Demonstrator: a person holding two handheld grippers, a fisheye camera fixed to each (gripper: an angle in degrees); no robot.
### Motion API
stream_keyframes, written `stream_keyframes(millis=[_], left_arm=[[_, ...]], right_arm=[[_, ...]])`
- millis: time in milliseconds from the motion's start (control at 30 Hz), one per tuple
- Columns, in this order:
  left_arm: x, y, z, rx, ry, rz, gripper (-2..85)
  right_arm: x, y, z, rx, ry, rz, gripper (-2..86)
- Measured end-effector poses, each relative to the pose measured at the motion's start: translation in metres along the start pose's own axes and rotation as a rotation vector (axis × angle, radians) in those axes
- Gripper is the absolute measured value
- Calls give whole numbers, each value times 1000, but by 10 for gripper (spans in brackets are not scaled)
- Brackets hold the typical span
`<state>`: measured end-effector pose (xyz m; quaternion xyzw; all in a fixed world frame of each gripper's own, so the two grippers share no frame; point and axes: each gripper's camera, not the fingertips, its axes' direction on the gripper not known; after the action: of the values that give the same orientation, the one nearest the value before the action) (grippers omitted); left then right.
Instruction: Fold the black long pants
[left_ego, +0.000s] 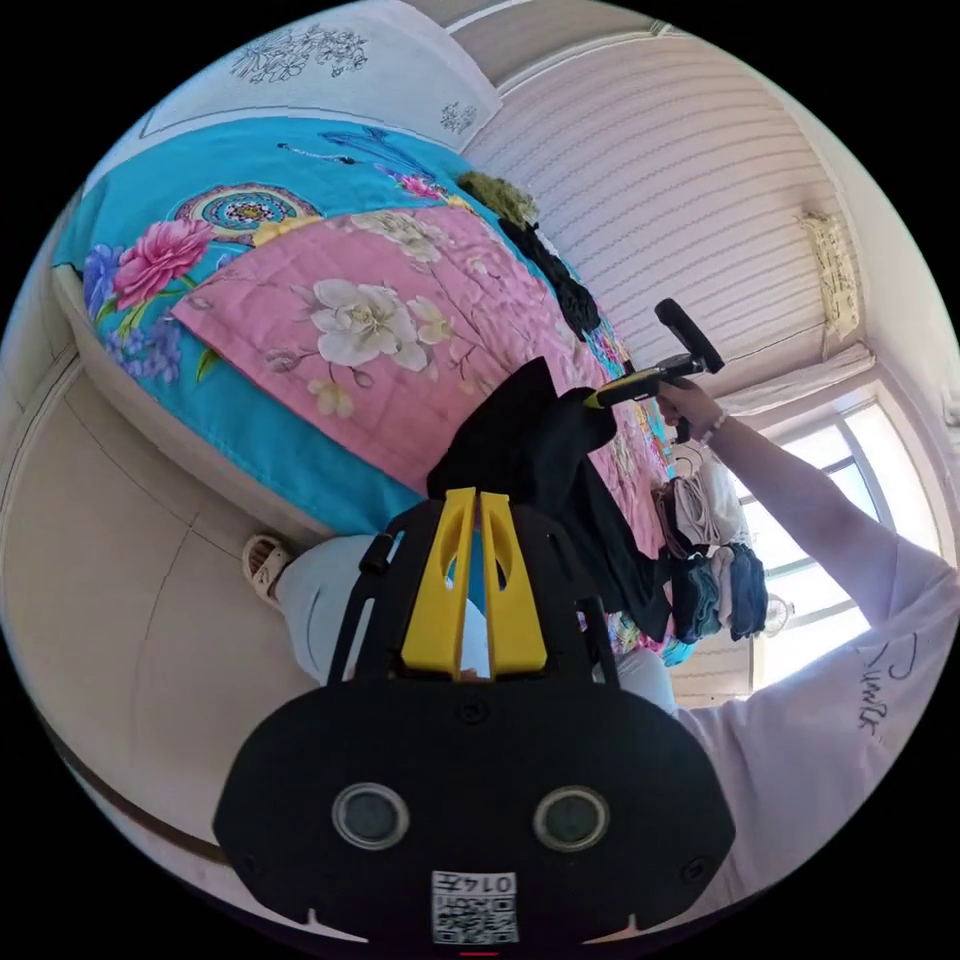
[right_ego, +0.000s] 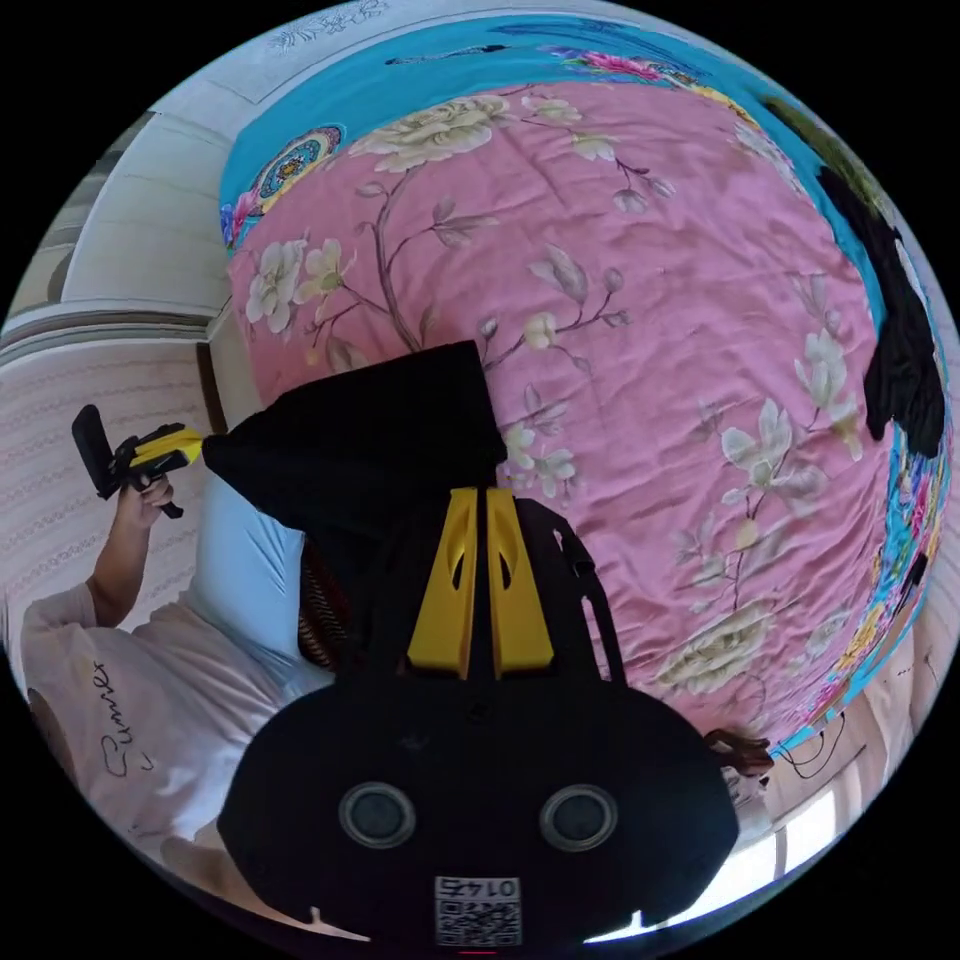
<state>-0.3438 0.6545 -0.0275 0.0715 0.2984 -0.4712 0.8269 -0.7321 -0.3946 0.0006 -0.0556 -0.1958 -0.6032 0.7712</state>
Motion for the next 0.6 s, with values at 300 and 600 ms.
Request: stream_keyframes(millis=[300, 600], left_arm=[[-79, -18, -16, -17, 90, -183, 32], [-114, -44, 3, 3, 257, -332, 70]], right_arm=[[35, -34, 40, -327, 9, -70, 103], [70, -58, 1, 123, -39, 68, 109]])
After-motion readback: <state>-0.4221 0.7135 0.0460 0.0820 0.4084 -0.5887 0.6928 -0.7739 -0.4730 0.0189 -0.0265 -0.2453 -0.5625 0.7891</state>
